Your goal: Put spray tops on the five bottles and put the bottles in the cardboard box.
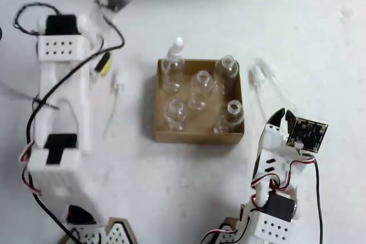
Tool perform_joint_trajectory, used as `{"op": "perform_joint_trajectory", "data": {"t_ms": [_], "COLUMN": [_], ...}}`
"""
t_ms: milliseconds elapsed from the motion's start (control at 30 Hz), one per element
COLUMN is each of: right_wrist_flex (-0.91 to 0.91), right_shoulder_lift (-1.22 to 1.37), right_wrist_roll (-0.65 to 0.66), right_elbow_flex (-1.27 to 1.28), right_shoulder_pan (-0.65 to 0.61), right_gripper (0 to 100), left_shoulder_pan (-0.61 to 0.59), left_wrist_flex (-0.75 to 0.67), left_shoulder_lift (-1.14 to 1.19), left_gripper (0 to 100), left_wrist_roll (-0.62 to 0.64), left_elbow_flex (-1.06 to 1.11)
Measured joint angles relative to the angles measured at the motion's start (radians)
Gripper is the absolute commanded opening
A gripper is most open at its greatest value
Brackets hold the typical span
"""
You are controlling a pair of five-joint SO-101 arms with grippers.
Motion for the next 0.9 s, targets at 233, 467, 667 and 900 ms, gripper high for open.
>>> {"op": "perform_joint_trajectory", "data": {"t_ms": [233,467,667,900], "right_wrist_flex": [0.0,0.0,0.0,0.0], "right_shoulder_lift": [0.0,0.0,0.0,0.0], "right_wrist_roll": [0.0,0.0,0.0,0.0], "right_elbow_flex": [0.0,0.0,0.0,0.0], "right_shoulder_pan": [0.0,0.0,0.0,0.0], "right_gripper": [2.1,2.1,2.1,2.1], "left_shoulder_pan": [0.054,0.118,0.226,0.413], "left_wrist_flex": [0.035,0.035,-0.16,-0.473], "left_shoulder_lift": [-0.342,-0.73,-0.965,-1.186], "left_gripper": [3,3,3,2], "left_wrist_roll": [0.169,0.328,0.368,0.66], "left_elbow_flex": [-0.071,0.012,0.196,0.535]}}
